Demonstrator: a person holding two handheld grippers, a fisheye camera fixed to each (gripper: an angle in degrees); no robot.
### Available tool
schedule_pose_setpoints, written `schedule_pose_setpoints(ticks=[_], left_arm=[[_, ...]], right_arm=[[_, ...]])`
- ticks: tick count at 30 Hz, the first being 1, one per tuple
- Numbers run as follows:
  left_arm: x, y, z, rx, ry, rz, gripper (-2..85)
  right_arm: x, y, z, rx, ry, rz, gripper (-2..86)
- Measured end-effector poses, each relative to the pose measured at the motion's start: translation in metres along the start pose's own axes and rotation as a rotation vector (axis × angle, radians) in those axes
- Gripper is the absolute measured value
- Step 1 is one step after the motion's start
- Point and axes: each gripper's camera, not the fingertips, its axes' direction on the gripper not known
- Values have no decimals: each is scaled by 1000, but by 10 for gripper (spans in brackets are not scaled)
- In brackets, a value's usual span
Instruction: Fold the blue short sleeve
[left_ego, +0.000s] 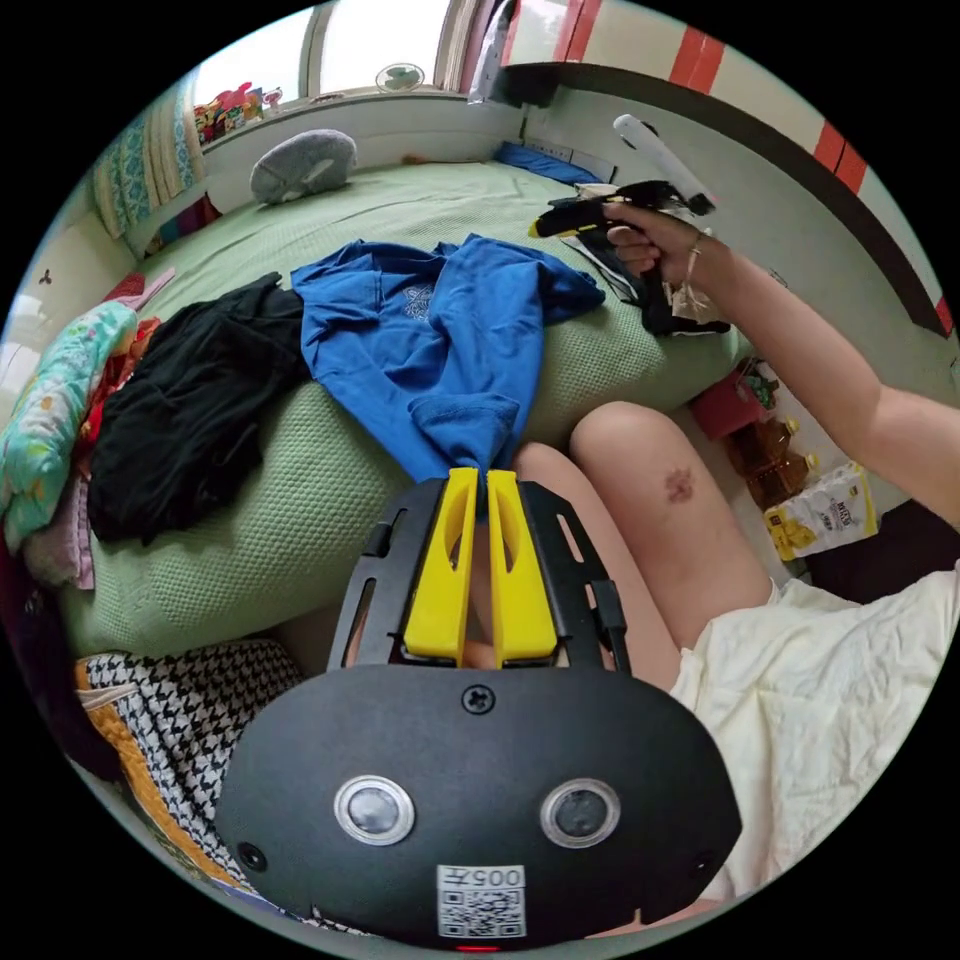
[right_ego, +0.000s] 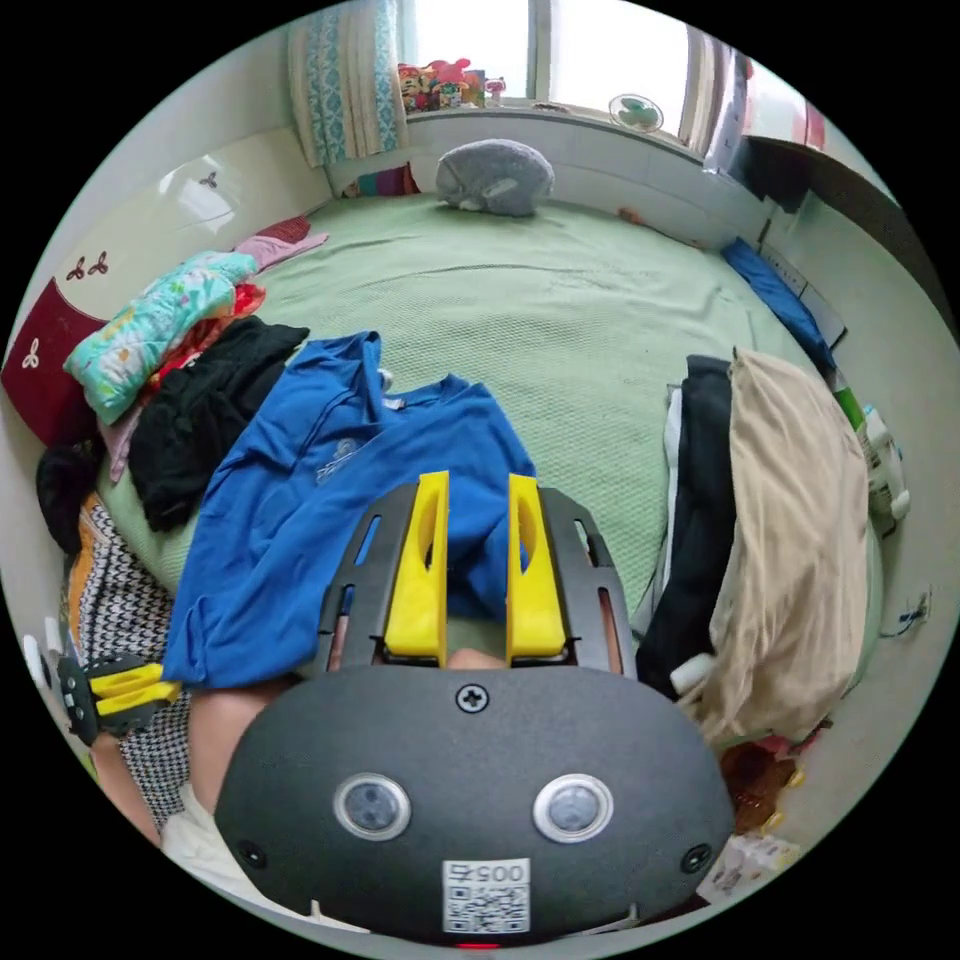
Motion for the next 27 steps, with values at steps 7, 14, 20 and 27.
schedule_pose_setpoints(ticks=[7,14,20,27], left_arm=[[-1,5,-6,-37,-17,36,14],[-4,4,-9,-55,-46,23,15],[-7,2,-29,-4,-38,-12,17],[-19,-3,-63,71,-41,-51,19]], right_arm=[[4,-49,57,-112,32,-75,62],[14,-45,47,-104,-107,-98,-5],[41,-10,-27,45,-154,-4,-12],[60,57,-119,195,-131,1,-15]])
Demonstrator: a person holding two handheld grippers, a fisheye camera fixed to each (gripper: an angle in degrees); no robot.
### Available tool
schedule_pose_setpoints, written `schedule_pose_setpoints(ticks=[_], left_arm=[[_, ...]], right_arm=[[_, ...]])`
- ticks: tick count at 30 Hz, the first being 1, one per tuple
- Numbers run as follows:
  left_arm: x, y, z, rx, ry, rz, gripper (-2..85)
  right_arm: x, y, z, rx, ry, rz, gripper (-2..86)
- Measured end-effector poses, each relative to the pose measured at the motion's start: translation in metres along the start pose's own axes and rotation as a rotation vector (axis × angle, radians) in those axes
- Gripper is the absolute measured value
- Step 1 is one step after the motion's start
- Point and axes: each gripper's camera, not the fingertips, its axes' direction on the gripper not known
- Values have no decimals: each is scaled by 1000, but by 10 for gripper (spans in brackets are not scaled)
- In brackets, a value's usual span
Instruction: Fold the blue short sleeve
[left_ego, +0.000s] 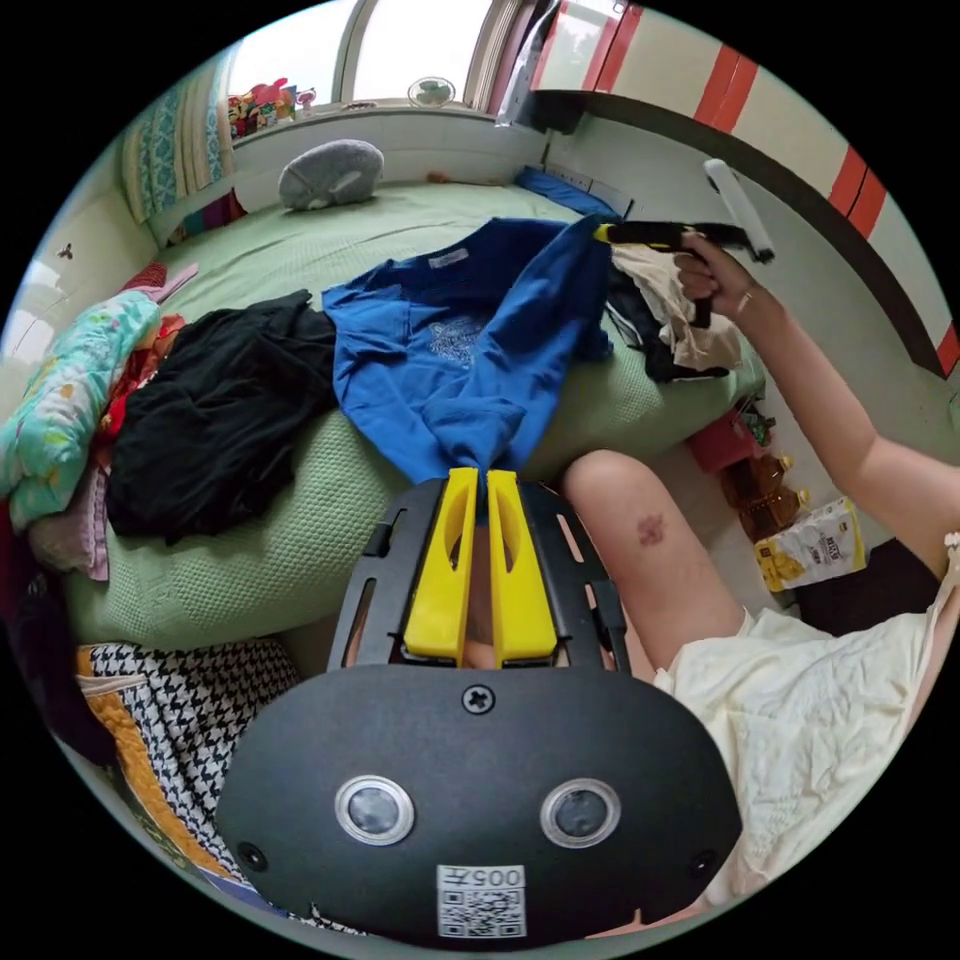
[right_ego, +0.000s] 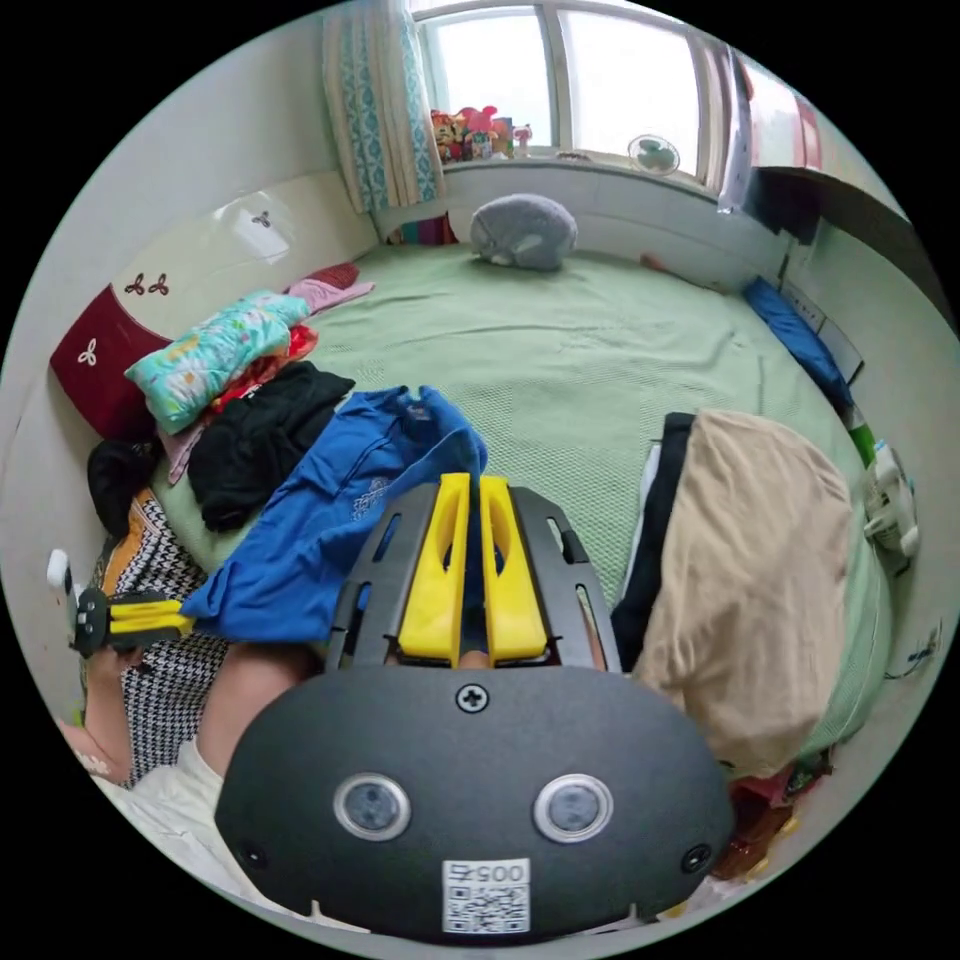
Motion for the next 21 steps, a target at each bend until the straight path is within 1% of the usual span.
schedule_pose_setpoints(ticks=[2,6,10,12,17,19,21], left_arm=[[-5,-1,-6,11,-11,-12,19],[-13,2,-13,23,-32,-32,18],[-20,7,-12,6,-19,-37,20],[-26,9,-6,-28,-10,-34,19],[-38,9,16,-105,-34,-57,8],[-43,9,28,-141,-27,-69,5],[-54,12,41,-186,-47,-108,0]], right_arm=[[4,13,-16,11,24,9,-16],[9,52,-49,-2,-108,10,-16],[12,92,-70,-42,-157,-23,-16],[16,117,-74,-103,-200,-29,-16],[21,163,-66,-171,-312,-39,-16],[19,177,-52,-248,-364,-51,-16],[18,196,-25,-425,-375,-63,-15]])
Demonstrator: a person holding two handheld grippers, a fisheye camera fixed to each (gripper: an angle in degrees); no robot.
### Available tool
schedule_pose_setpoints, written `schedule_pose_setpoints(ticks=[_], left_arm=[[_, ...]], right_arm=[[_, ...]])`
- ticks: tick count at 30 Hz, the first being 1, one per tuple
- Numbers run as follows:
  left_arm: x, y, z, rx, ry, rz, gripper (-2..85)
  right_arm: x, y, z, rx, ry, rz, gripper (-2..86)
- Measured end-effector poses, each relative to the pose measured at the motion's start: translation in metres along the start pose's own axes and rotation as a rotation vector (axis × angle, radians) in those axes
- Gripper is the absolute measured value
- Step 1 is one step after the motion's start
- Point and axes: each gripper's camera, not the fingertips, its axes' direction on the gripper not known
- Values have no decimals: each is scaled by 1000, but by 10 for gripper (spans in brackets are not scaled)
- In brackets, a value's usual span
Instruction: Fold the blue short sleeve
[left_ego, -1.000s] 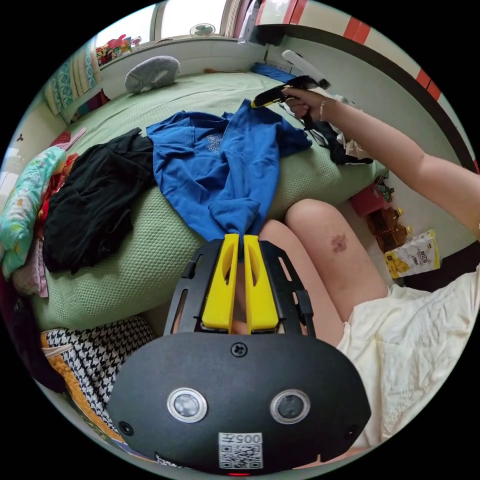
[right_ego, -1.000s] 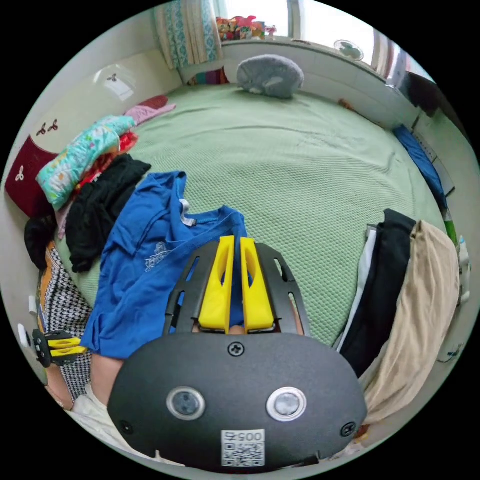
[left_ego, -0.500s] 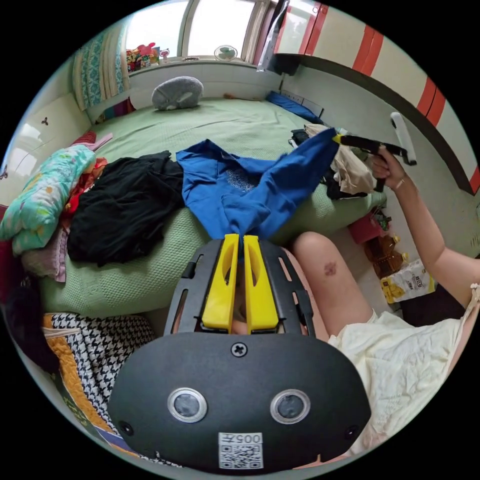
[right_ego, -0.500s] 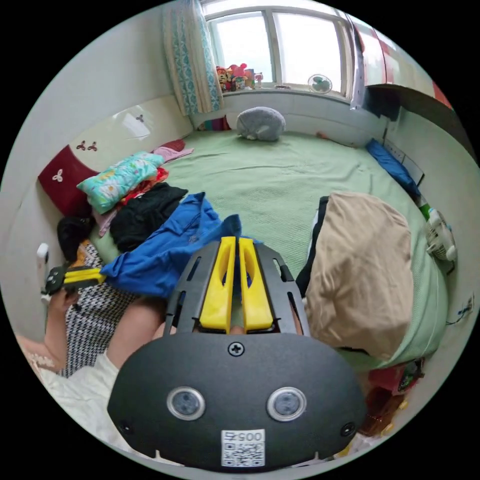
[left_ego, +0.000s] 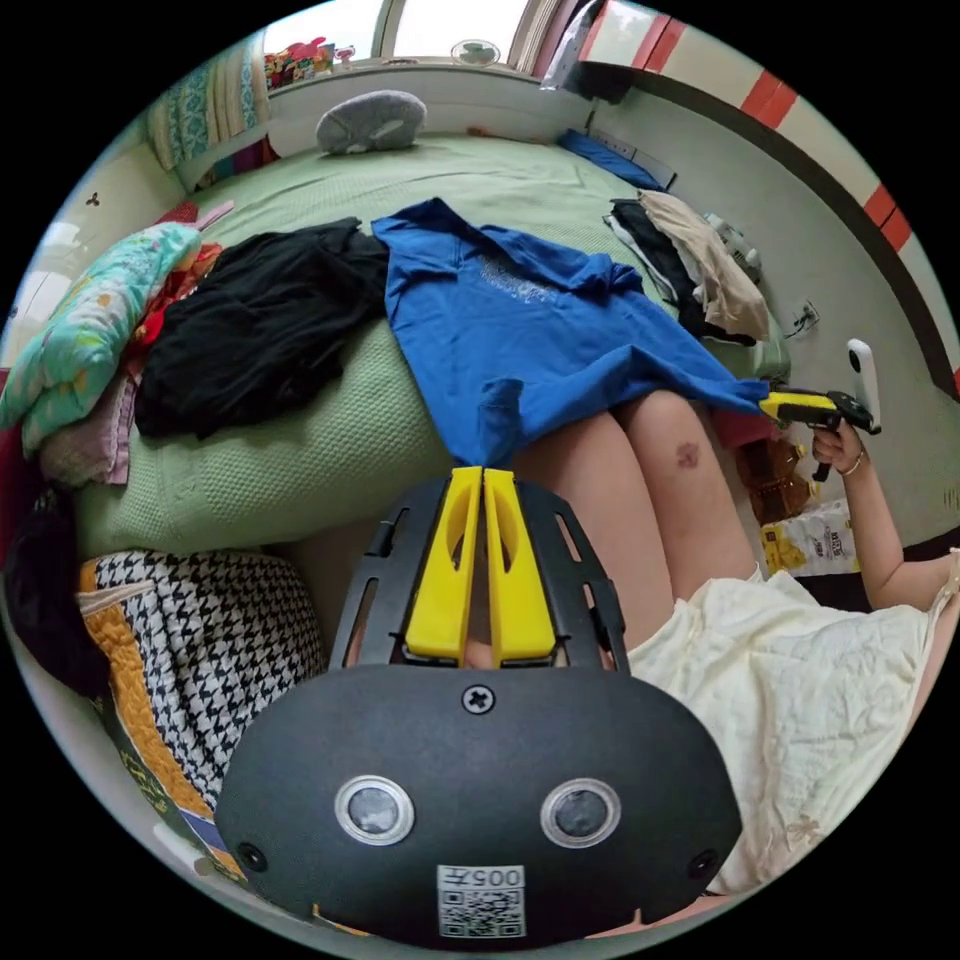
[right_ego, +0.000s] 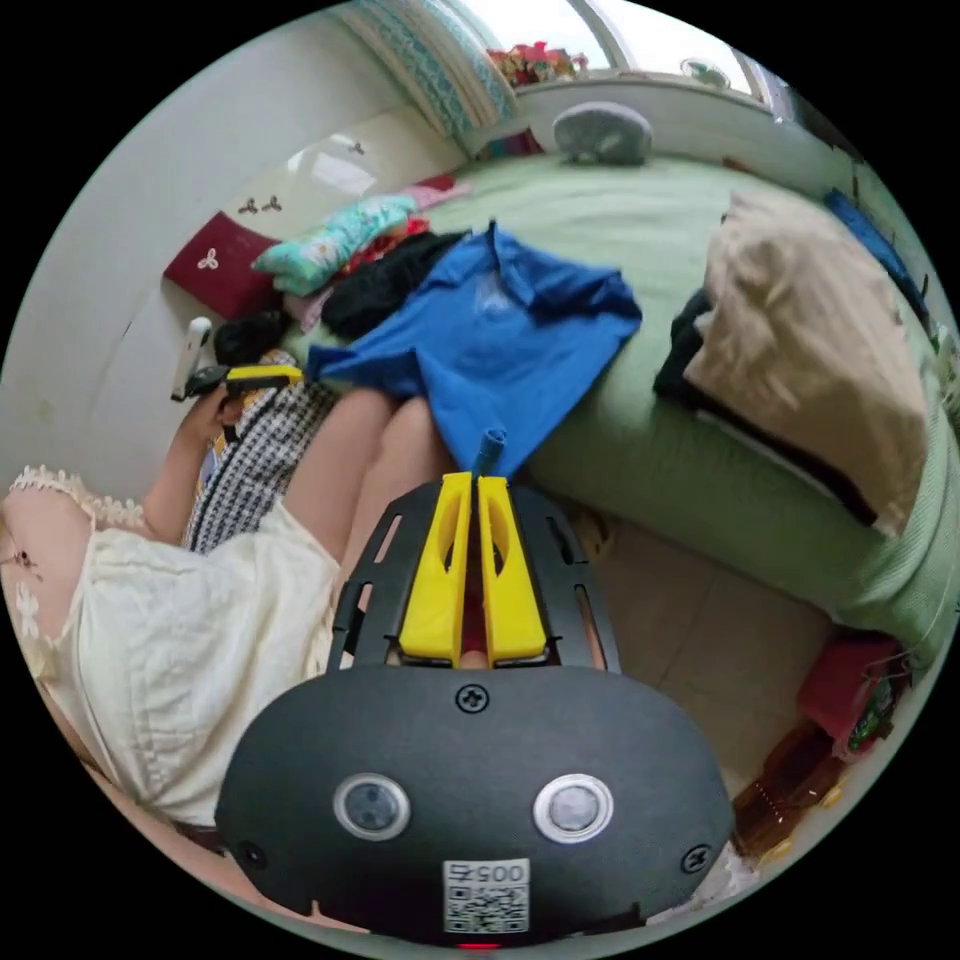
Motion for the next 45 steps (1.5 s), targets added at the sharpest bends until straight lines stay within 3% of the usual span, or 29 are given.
schedule_pose_setpoints(ticks=[4,10,12,16,20,29,36,45], left_arm=[[-18,-4,19,-45,-35,-43,-2],[-37,-52,32,-7,-102,-99,-1],[-37,-88,38,52,-114,-108,1],[-29,-149,57,132,-83,-77,15],[-18,-224,99,120,33,35,78],[-20,-324,166,100,-82,36,80],[-20,-346,199,121,-91,67,77],[-25,-384,199,183,-61,32,82]], right_arm=[[13,5,24,-136,53,25,-12],[11,-52,9,90,178,26,2],[-2,-95,17,151,279,5,43],[-26,-164,44,238,297,-58,90],[-42,-234,89,222,350,-65,106],[-26,-313,161,111,507,45,52],[-1,-356,118,261,520,147,-12],[80,-416,80,268,476,386,40]])
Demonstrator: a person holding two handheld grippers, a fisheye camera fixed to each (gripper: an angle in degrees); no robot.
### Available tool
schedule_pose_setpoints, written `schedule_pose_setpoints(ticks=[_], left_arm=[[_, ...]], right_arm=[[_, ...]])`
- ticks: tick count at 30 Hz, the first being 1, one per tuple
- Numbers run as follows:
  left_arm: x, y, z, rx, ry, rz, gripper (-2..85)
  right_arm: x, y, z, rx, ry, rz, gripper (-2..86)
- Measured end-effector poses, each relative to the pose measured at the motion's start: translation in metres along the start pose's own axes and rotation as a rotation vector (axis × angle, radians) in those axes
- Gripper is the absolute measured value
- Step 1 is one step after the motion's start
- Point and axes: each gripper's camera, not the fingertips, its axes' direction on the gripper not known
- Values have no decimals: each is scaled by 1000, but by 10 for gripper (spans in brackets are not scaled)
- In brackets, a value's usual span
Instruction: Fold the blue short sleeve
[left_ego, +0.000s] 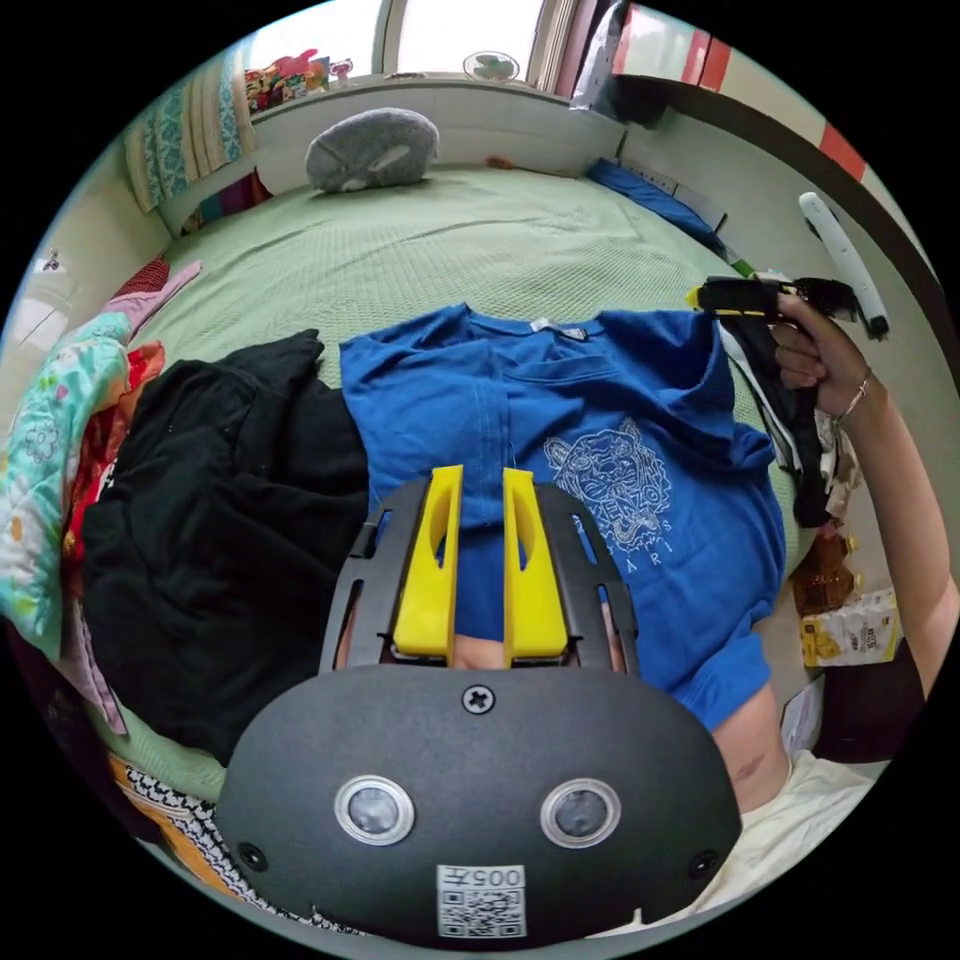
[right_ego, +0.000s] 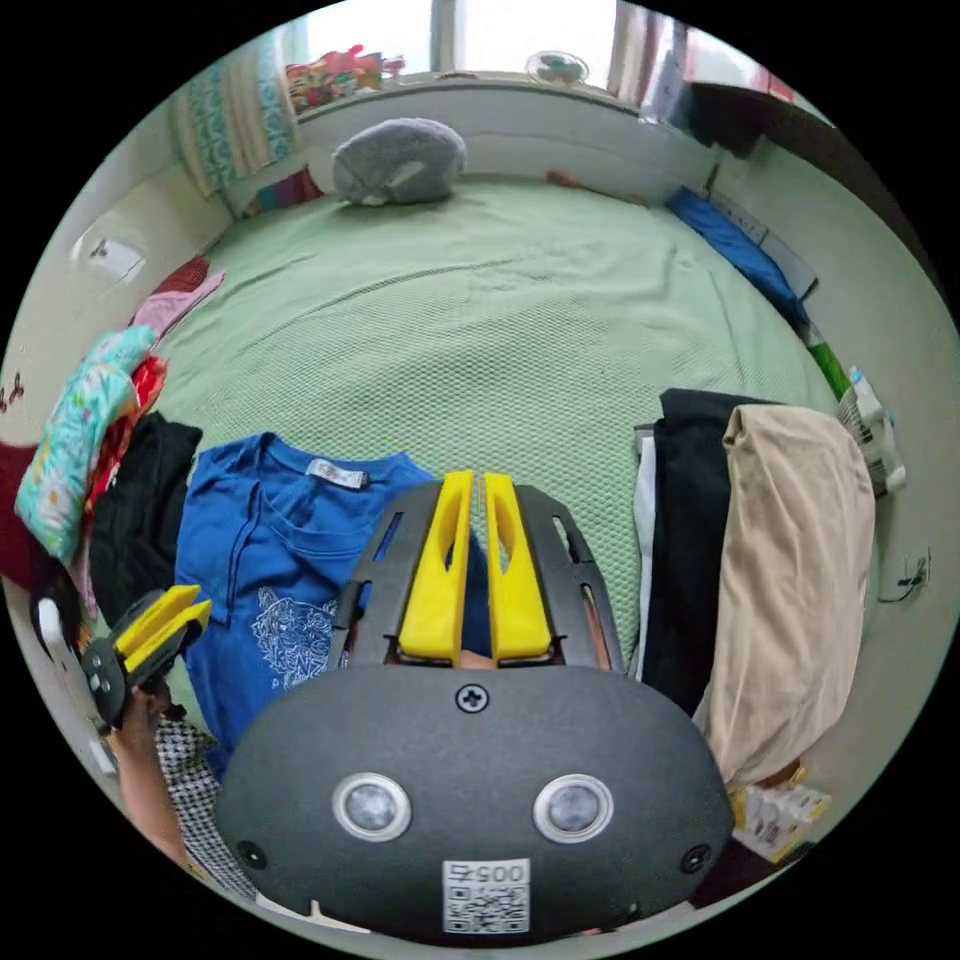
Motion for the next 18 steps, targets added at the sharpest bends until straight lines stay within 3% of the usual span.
schedule_pose_setpoints(ticks=[4,12,18], left_arm=[[-11,-20,8,38,-57,-24,98],[-48,-106,64,-29,-133,-99,153],[-49,-135,105,-86,-118,-172,138]], right_arm=[[5,18,4,18,-94,-55,71],[11,4,37,-32,-111,-39,85],[4,-9,79,-114,-64,-73,83]])
